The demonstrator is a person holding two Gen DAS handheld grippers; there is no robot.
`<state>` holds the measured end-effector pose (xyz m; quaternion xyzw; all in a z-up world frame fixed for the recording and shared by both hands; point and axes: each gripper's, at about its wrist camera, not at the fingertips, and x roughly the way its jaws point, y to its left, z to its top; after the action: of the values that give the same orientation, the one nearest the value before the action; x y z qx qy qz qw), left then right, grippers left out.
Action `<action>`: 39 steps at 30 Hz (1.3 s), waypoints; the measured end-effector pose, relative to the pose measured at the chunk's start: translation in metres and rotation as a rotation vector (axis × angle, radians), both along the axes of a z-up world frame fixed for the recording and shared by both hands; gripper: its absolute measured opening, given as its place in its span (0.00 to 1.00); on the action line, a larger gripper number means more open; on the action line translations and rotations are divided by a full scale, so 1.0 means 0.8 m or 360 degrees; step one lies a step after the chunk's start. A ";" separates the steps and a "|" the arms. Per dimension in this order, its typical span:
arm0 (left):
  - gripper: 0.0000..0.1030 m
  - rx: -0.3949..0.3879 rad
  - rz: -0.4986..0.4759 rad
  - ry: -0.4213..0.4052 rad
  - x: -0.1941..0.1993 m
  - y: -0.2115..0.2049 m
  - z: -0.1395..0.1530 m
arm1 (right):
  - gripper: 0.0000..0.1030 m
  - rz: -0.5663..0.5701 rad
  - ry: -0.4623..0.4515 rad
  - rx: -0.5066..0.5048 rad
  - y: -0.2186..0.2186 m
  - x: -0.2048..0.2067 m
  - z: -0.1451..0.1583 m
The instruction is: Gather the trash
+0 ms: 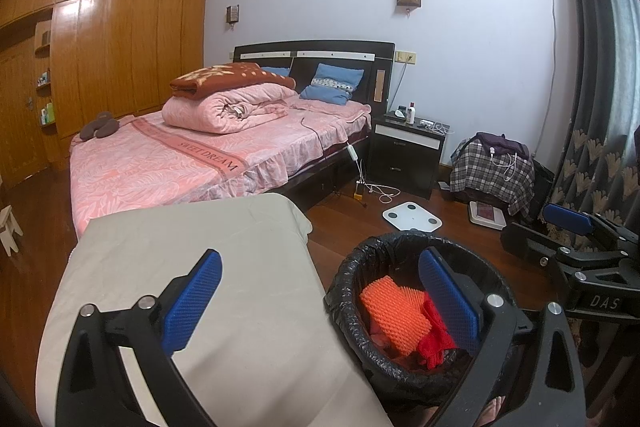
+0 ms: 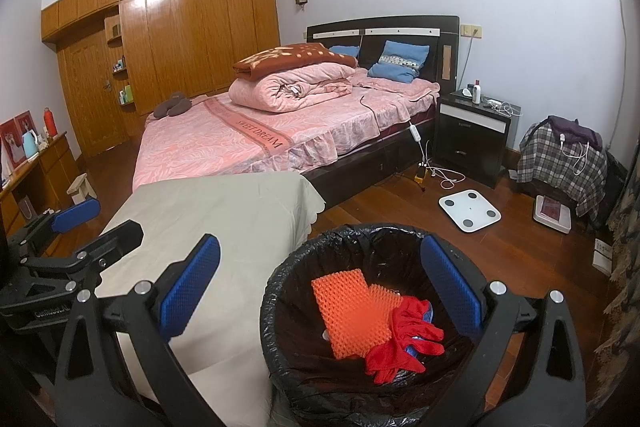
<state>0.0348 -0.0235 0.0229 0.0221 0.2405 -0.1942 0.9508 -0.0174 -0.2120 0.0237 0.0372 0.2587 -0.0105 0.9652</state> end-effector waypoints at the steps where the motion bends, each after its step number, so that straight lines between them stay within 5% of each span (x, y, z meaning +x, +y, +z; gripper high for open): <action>1: 0.94 0.0001 0.0000 0.0000 0.000 0.000 0.000 | 0.95 0.0000 0.0001 0.0001 -0.001 0.000 0.000; 39: 0.94 -0.0002 -0.0006 0.0015 -0.001 -0.006 -0.010 | 0.95 0.0001 0.0012 0.0006 0.004 0.000 -0.003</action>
<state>0.0344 -0.0286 0.0148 0.0210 0.2449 -0.1963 0.9492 -0.0174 -0.2085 0.0212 0.0391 0.2623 -0.0098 0.9642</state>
